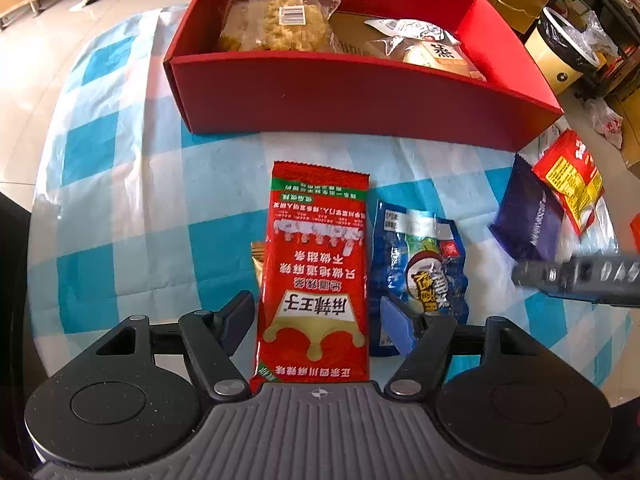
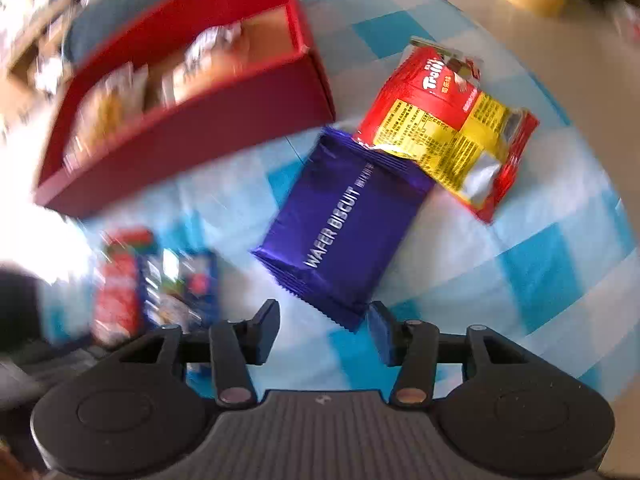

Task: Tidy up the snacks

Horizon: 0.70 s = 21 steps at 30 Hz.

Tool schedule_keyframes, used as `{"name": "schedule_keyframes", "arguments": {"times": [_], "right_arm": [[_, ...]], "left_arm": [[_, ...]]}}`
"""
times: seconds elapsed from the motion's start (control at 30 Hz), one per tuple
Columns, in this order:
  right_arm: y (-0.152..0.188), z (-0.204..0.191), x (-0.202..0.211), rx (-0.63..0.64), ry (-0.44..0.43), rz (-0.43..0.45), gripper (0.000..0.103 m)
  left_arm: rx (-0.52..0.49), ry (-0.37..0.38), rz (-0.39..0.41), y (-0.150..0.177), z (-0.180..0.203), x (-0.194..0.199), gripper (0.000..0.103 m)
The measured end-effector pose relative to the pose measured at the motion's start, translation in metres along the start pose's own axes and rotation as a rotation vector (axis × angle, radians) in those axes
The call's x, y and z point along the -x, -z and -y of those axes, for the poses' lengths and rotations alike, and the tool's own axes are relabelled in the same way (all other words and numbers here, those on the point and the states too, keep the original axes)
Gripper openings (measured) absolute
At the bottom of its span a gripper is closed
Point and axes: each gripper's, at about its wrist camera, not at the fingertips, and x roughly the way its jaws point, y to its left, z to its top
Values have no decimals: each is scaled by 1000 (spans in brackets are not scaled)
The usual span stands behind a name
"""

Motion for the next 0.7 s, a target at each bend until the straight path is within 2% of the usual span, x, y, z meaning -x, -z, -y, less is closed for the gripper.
{"name": "schedule_keyframes", "arguments": {"times": [0.03,0.07,0.1,0.2,0.33,0.4,0.5,0.63,0.7], "right_arm": [[-3,0,1,-55,-19,29,60],[-5,0,-1,-115,-27,53,73],[-8,-2,-5,-155,-21,66,78],[-14,-12,-18,-218,52,70,83],[-22,-19,-24,-289,127,139,89],[-25,-19,-31,-295,156,153,99],[-21,-39,-41,-97,245,108,99],[-7,-42,-39,98,247,107,93],[-6,-38,-32,152,244,93,73]], "left_arm": [[5,1,0,-1,1,0,76],[7,2,1,-1,1,0,76],[6,0,0,-2,1,-1,76],[4,-5,0,-1,2,-2,76],[14,-1,-9,-1,-1,-2,76],[19,6,-12,-1,-2,-3,76],[4,10,-11,0,-1,-4,76],[-3,18,-7,3,-3,0,76],[-6,18,-7,6,-5,1,76]]}}
